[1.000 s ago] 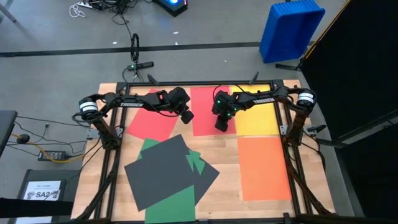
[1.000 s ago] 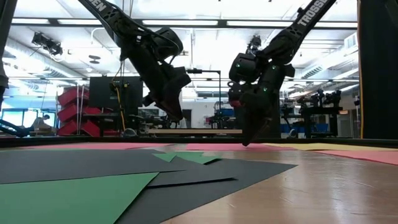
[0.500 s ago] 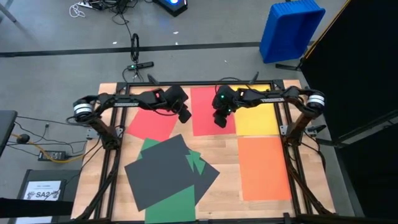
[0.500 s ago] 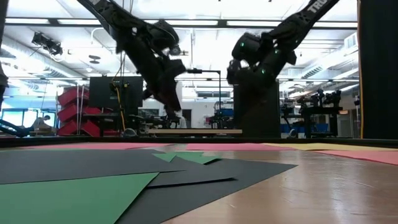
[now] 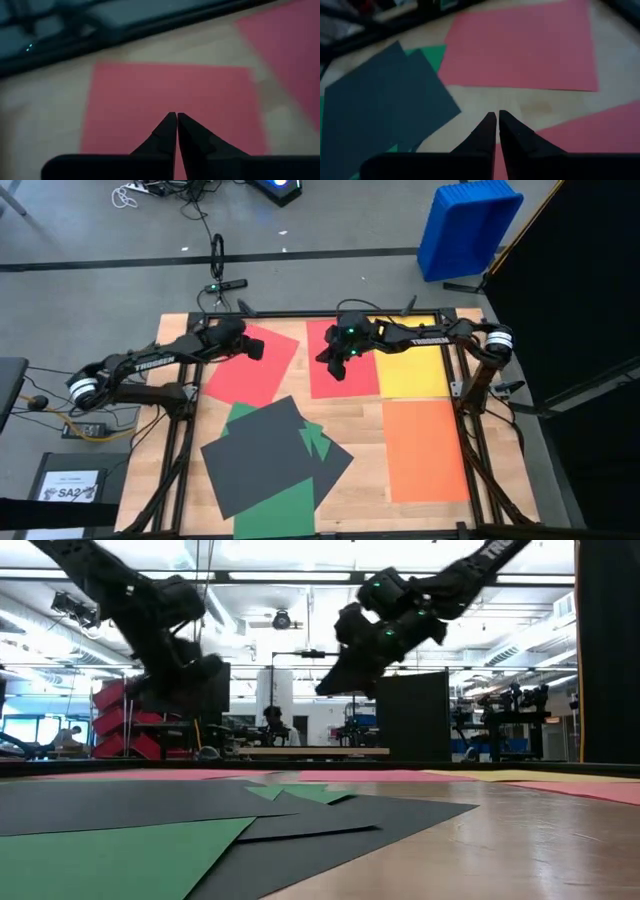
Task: Organize paper
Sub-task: Adjust the pink colored paper
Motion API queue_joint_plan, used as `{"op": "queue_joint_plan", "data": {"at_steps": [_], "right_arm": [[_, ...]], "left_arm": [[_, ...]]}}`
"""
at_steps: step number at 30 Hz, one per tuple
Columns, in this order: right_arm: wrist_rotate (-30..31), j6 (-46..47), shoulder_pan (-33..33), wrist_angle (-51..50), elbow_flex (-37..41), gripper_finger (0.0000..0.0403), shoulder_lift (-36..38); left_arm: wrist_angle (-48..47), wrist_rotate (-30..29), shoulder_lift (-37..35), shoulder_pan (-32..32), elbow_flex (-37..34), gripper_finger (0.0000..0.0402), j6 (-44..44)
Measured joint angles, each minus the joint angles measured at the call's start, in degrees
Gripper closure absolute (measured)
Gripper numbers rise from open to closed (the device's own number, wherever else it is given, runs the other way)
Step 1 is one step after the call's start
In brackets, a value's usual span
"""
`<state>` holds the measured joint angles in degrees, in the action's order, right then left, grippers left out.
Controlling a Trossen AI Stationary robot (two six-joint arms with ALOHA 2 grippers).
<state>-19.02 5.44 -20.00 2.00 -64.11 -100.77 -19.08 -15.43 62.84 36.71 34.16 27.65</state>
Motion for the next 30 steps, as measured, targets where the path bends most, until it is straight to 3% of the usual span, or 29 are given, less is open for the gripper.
{"op": "queue_joint_plan", "data": {"at_steps": [9,13,17,30], "right_arm": [[-0.7,-4.0,2.0,-18.2,-24.4,0.0402,-17.5],[-0.2,-4.0,2.0,-21.6,-29.9,0.0389,-21.5],[0.4,-4.1,1.8,-22.1,-31.9,0.0357,-22.7],[2.8,-3.6,-1.4,-22.9,-32.1,0.0192,-22.9]], "left_arm": [[-3.4,0.8,4.7,6.8,1.1,0.0402,-1.3],[-3.1,6.8,9.3,10.5,2.7,0.0392,-5.2],[-3.5,10.7,14.0,13.0,5.4,0.0353,-8.7],[-17.4,8.7,29.7,22.2,18.6,0.019,-15.6]]}}
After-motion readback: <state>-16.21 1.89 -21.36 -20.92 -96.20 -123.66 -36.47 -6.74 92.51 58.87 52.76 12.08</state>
